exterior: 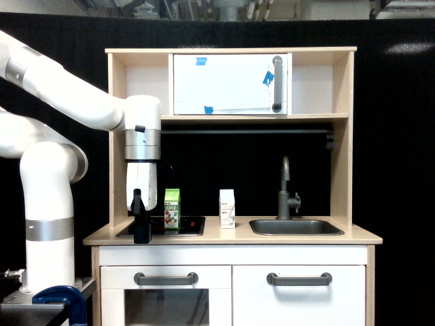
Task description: Put the white box into the sink
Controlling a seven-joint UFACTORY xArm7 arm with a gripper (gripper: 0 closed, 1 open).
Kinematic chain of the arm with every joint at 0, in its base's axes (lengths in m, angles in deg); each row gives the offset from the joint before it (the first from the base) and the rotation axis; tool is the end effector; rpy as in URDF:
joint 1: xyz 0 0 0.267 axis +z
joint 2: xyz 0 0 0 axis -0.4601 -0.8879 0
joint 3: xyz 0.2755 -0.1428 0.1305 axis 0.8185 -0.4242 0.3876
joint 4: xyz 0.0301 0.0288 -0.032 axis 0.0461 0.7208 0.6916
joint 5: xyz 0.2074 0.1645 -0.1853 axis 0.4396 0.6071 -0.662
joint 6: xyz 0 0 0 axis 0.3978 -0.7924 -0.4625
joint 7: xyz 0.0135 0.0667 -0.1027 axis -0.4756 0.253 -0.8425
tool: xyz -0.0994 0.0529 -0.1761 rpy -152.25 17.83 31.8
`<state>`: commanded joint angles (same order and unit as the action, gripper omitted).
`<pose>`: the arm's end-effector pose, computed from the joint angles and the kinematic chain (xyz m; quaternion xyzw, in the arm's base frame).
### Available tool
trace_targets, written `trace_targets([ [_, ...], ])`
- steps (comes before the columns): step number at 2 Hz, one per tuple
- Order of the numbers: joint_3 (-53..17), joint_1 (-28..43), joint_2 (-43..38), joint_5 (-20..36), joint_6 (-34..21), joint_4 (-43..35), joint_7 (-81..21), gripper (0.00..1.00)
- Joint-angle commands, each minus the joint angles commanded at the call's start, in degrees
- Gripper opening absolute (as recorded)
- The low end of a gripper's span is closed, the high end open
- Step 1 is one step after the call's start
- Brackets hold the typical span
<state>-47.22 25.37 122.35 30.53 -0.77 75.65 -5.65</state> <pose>0.1411 -0.0009 0.1101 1.0000 0.0000 0.0000 0.0000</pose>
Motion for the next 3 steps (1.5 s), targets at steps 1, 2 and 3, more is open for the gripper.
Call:
trace_targets([
  [1,-4.47,1.30,3.05,-2.73,0.45,-0.32,-10.41,1.00],
  [2,-12.06,8.32,-8.08,-5.75,8.39,-6.92,-31.56,1.00],
  [3,-19.85,22.96,-24.11,1.47,14.29,-20.89,-49.70,1.00],
])
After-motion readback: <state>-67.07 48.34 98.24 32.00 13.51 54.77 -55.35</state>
